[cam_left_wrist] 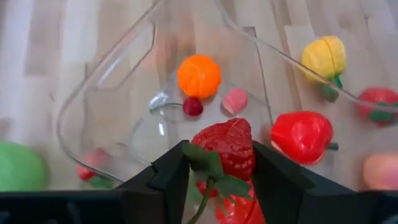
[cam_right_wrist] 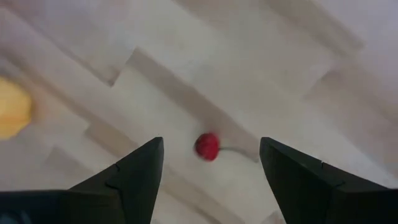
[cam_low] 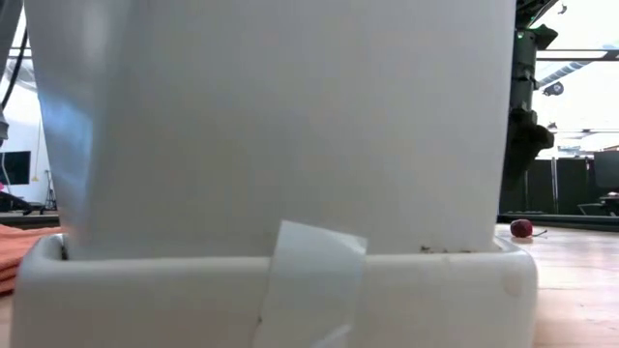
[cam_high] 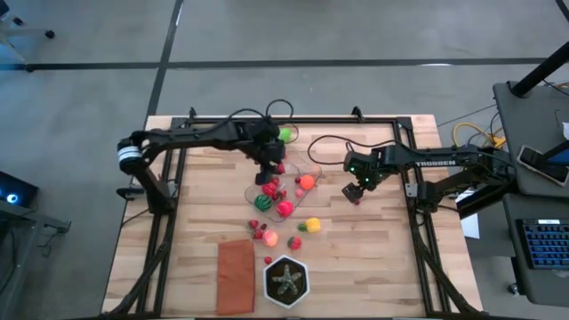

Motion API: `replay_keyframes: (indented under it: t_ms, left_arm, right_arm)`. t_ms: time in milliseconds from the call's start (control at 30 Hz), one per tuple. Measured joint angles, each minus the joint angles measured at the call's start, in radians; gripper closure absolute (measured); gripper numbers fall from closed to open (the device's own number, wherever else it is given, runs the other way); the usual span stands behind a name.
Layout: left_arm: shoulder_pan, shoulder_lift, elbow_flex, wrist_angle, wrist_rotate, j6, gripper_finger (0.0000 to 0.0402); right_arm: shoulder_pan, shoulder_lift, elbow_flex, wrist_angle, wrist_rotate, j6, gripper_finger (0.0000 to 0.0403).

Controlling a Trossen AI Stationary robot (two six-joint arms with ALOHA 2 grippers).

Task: Pick and placing Produce into tupperware
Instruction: Put the red strawberry into the transparent bin, then put the red cherry into the transparent bin

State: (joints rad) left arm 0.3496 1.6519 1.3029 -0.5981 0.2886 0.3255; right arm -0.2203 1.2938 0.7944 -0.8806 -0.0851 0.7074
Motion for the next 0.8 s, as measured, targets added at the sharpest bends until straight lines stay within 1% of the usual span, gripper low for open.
replay_keyframes:
  t_ms: [100, 267, 300, 400, 533, 633, 800]
  left_arm:
    - [-0.001, 0.024, 0.0, 0.003, 0.013, -0.065, 0.0229]
    - [-0.006, 0.042, 0.0, 0.006, 0.013, -0.103, 0.0166]
    - [-0.006, 0.042, 0.0, 0.005, 0.003, -0.102, 0.0155]
    - [-0.006, 0.02, 0.0, -0.028, -0.071, -0.098, 0.0129]
    - [-0.006, -0.045, 0.0, -0.06, -0.167, -0.084, 0.0119]
    - [-0.004, -0.086, 0.0, -0.077, -0.179, -0.084, 0.0119]
    - [-0.004, -0.135, 0.0, -0.1, -0.181, -0.085, 0.0119]
  right_arm:
    - [0.008, 0.0, 0.002, 0.0, -0.044, 0.009, 0.0145]
    - [0.047, 0.0, 0.014, 0.0, -0.045, 0.039, 0.0145]
    - [0.055, 0.0, 0.017, 0.0, -0.045, 0.046, 0.0145]
    - [0.08, 0.0, 0.024, -0.014, -0.043, 0.052, 0.0145]
    - [0.116, 0.0, 0.032, -0.105, 0.021, 0.052, 0.0145]
    - [0.147, 0.0, 0.023, -0.137, 0.054, 0.033, 0.0145]
    - [0.166, 0.0, -0.018, -0.094, 0.033, -0.017, 0.0145]
